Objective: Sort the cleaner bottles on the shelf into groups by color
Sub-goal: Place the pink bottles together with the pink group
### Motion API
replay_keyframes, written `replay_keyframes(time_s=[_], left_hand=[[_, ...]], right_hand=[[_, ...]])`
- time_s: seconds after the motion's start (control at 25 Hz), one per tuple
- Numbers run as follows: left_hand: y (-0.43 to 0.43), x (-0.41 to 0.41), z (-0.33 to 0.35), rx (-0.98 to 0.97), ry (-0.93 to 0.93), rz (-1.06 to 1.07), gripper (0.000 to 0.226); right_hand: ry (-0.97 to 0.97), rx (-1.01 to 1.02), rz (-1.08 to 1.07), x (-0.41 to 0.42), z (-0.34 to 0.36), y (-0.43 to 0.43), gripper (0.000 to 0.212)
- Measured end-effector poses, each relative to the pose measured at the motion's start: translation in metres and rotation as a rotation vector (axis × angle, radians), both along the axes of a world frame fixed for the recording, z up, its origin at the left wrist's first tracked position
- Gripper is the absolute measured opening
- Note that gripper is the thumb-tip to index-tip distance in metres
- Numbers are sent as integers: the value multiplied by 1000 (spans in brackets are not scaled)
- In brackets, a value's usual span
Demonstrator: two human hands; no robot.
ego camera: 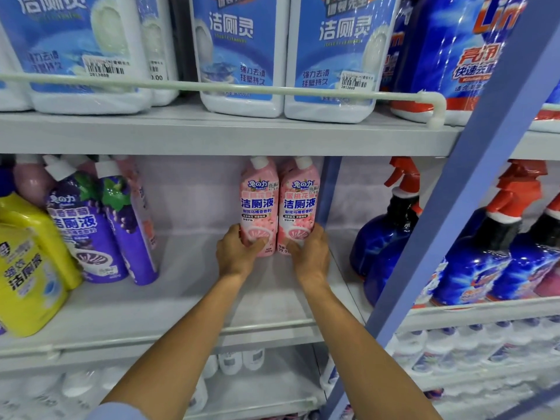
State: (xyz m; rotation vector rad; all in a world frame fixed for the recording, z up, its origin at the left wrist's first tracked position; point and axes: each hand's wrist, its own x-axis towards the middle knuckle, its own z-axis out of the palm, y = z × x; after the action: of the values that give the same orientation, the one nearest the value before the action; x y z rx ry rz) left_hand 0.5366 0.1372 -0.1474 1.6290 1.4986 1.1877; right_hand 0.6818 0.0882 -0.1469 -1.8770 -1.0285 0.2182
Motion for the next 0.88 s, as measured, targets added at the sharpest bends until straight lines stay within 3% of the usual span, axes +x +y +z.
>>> replay_keyframes(time_s=[0.44,0.76,0.88], left_hand=[[0,3,-4,3,40,-5,46],[3,-12,3,-50,158,-112,47],[-15,-28,16,-26,301,-193,45]], right_hand=[[65,-54,20,8,-6,2,58],[-17,-191,50,15,2,-1,54],[-160,-255,89,8,2,-21,52]])
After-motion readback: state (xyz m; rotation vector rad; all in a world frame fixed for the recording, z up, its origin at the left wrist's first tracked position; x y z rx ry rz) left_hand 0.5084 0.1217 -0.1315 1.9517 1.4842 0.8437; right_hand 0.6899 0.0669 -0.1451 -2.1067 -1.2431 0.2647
